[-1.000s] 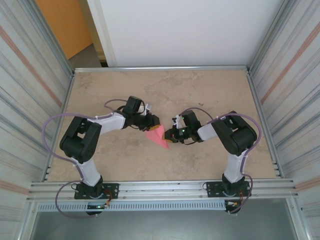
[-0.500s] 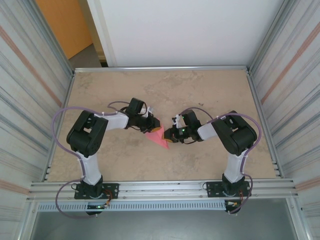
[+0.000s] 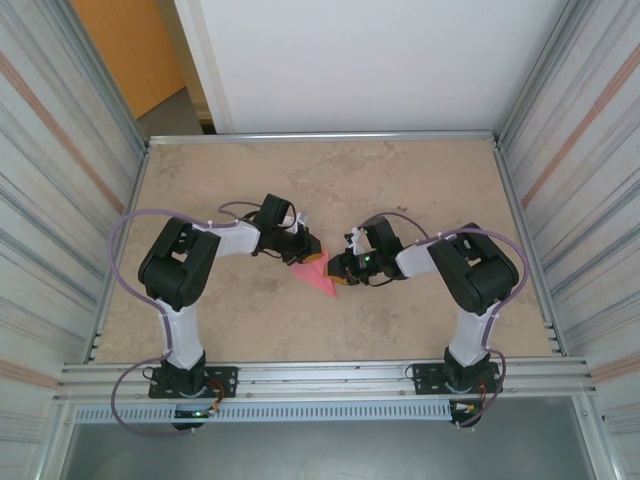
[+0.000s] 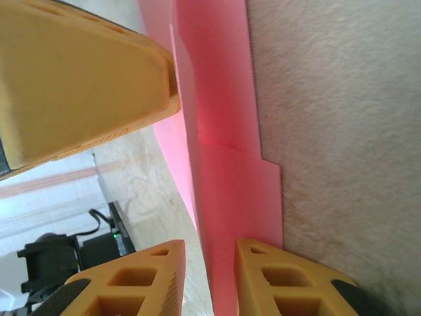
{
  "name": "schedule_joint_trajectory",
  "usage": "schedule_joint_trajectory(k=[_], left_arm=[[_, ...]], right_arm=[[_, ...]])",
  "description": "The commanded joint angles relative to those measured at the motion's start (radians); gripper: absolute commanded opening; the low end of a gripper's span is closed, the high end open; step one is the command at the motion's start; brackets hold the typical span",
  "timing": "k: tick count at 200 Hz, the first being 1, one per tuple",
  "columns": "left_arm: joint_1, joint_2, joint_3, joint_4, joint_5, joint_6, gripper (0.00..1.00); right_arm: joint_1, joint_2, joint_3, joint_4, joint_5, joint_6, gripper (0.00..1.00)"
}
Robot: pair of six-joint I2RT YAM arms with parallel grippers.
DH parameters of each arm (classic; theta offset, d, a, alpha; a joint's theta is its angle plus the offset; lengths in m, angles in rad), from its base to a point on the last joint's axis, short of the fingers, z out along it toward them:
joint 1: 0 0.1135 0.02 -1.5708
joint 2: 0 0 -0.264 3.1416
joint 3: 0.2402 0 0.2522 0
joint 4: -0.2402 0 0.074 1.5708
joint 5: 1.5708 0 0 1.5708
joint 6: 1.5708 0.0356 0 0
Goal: Fold a paper plane with a square sheet of paper (pick it up from the middle)
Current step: Fourth fold the wing at the center of the table.
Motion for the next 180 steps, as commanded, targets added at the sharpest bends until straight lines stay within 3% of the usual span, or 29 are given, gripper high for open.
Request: schedule_joint_trajectory(k=[1,107,180], left_arm=[[0.007,0.018,0.022,-0.033,-0.005,0.02,0.15],[0.006,0.027,0.032,-0.044,-0.013,0.015,0.15],[0.007,0.036,0.04,-0.047,-0.013,0.019,0.15]], right_arm=[[-0.005,-0.059,-0.006,-0.104,0.035,-0.052,0.27],[0.038,-0.051,0.034,-0.277,0.105,-0.171,0.29],[0.029,-0.027,0.018,-0.286,0.131,-0.174,0.16]])
